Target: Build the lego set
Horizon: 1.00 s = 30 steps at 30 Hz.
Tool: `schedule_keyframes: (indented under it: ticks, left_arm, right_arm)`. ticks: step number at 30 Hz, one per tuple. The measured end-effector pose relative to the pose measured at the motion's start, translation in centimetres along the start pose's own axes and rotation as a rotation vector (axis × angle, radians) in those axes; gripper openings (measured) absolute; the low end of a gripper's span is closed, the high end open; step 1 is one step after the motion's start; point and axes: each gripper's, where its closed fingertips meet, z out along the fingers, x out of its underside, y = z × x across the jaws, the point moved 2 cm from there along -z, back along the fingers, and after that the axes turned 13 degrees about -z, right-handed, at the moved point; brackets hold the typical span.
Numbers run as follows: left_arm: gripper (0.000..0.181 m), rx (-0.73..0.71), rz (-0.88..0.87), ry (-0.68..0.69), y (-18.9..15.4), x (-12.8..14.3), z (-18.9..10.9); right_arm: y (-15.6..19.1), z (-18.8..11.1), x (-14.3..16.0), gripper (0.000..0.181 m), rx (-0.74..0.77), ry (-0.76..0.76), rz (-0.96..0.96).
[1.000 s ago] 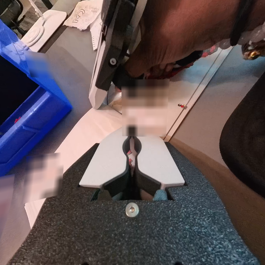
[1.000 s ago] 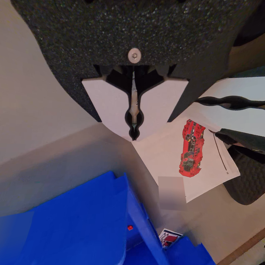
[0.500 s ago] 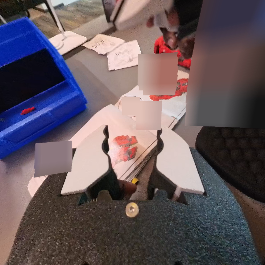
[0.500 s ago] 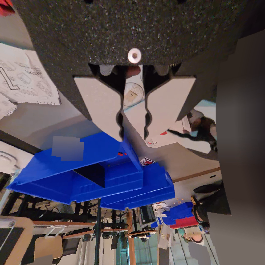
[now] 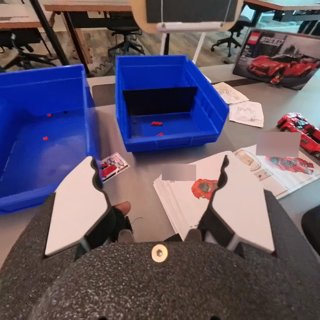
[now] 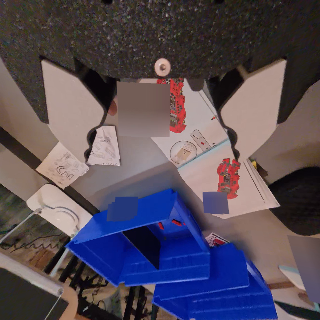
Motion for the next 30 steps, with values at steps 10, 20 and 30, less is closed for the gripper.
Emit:
schedule_keyframes:
  ticks: [10,20,30]
  left_arm:
    - [0.0,-0.026,0.044,-0.051,1.8,-2.8,0.3]
    - [0.041,0.097,-0.023,0.086,4.5,0.7,1.7]
    - [0.015,0.168,-0.089,-0.015,5.8,0.1,0.4]
  right_arm:
    - [1.7,7.3,-6.1,0.029,-0.275,0.091,-0.206]
    - [0.9,19.9,-10.2,0.0,-0.615,0.273,-0.595]
    - [3.0,29.1,-3.4,0.034,-0.814,0.602,-0.827]
